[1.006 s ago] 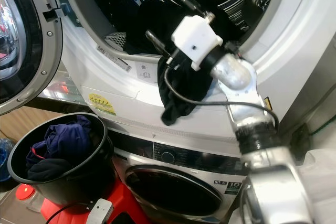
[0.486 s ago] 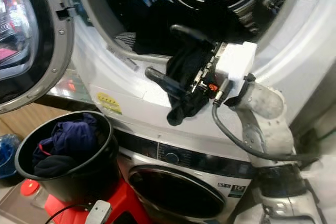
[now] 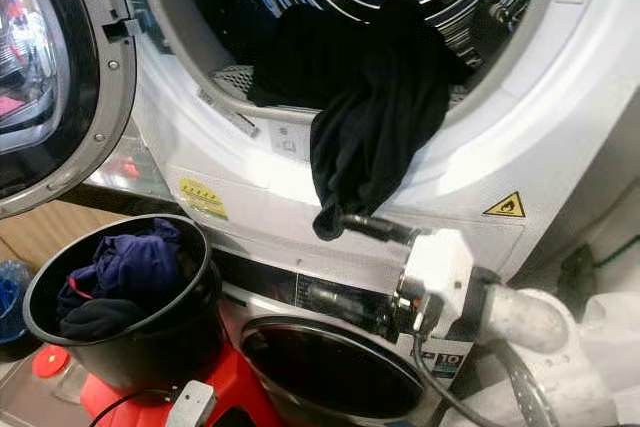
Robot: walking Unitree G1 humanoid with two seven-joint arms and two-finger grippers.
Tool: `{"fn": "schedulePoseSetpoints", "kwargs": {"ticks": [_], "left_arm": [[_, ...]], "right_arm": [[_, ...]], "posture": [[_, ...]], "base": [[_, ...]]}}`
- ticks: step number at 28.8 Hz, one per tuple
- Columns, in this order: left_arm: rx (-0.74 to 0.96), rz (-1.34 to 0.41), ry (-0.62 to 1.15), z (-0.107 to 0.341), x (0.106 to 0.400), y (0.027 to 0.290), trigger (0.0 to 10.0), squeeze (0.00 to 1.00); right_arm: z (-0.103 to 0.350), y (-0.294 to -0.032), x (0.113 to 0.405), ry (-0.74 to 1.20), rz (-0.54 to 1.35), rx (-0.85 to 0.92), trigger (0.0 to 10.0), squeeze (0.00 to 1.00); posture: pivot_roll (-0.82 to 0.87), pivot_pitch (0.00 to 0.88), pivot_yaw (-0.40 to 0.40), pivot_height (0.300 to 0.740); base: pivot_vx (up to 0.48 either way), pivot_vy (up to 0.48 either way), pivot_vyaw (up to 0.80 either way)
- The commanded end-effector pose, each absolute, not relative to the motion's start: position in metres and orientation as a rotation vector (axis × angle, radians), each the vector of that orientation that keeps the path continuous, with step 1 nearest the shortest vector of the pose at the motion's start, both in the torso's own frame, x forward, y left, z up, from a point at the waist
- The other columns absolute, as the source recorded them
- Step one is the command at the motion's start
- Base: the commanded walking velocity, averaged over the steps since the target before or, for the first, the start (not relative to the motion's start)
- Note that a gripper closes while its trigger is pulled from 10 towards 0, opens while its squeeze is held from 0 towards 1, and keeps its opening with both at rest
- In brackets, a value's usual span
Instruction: Clothes washing
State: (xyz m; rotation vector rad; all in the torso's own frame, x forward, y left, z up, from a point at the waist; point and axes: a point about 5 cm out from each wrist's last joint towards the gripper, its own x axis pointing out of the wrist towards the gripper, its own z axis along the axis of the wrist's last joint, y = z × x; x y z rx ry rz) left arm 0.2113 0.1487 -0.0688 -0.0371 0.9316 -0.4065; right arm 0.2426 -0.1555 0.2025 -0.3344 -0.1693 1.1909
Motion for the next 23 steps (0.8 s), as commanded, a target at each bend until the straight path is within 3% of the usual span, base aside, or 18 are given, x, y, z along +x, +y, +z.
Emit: {"fn": "schedulePoseSetpoints", "kwargs": {"ticks": [1,9,23], "left_arm": [[-0.029,-0.384,0.948,-0.071,0.208,0.155,10.0,0.0],[-0.039,-0.372,0.944,-0.07,0.209,0.155,10.0,0.0],[-0.046,-0.366,0.939,-0.07,0.21,0.155,10.0,0.0]], "right_arm": [[0.195,-0.15,0.242,-0.127,1.187,-0.363,10.0,0.0],[0.181,-0.154,0.27,-0.051,0.898,-0.466,10.0,0.0],[0.182,-0.133,0.284,-0.097,0.795,-0.442,10.0,0.0]], "posture": [[-0.13,0.034,0.087,0.74],[-0.12,0.04,0.085,0.74],[-0.12,0.041,0.087,0.74]], "base": [[0.0,0.0,0.0],[0.0,0.0,0.0],[0.0,0.0,0.0]]}}
